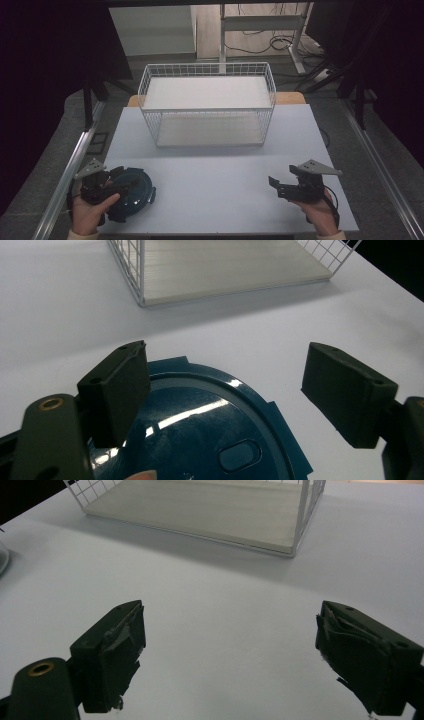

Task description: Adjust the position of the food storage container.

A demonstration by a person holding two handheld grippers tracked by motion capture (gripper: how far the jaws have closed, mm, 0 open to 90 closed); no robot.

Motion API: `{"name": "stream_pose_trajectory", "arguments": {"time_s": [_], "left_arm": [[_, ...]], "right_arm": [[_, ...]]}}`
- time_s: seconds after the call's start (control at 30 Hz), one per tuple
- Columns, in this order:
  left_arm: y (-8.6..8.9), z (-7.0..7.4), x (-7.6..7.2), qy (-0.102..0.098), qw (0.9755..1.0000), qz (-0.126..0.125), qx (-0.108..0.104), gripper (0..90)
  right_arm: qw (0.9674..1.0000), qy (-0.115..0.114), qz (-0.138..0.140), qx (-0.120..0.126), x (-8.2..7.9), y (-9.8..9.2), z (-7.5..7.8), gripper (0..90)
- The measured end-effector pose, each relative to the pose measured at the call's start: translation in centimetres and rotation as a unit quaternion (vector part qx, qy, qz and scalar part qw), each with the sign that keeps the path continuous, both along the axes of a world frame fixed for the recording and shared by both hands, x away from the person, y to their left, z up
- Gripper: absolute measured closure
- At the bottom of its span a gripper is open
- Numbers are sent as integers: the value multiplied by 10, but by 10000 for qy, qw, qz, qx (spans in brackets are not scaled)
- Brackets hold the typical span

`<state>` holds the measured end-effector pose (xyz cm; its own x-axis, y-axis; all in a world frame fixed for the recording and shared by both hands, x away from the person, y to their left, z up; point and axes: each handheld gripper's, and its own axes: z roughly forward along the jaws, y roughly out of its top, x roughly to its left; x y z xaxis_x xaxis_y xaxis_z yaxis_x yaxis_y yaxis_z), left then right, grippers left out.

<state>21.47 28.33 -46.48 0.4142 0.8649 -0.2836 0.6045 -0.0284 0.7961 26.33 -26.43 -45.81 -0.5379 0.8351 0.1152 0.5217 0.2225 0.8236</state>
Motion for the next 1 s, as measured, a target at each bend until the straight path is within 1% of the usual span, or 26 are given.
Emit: {"name": "stream_pose_trajectory", "arguments": {"time_s": [0.2, 0.4, 0.53, 0.63, 0.8, 0.93, 1.0], "left_arm": [[0, 2, -1, -46, 10000, -11, -6, 189], [2, 1, -1, 4, 10000, 39, -20, 189], [4, 1, -2, -11, 10000, 50, -36, 187], [5, 2, -3, -26, 10000, 52, -56, 186], [5, 4, -4, -26, 10000, 30, -61, 186], [9, 10, -7, -75, 10000, -29, -41, 186], [11, 12, -9, -86, 10000, -3, -35, 189]], "right_arm": [[10000, 30, 50, 1, -1, 1, 0, 132], [9998, 151, 34, -108, 1, 2, -6, 138], [9998, 213, -6, -19, 2, 0, -6, 138], [9998, 172, 7, -24, 2, 0, -5, 143], [9998, 203, 60, -26, 1, 2, -5, 147], [9999, 164, 30, -10, 1, 0, -2, 150], [9999, 167, 23, -6, 1, -2, -2, 154]]}}
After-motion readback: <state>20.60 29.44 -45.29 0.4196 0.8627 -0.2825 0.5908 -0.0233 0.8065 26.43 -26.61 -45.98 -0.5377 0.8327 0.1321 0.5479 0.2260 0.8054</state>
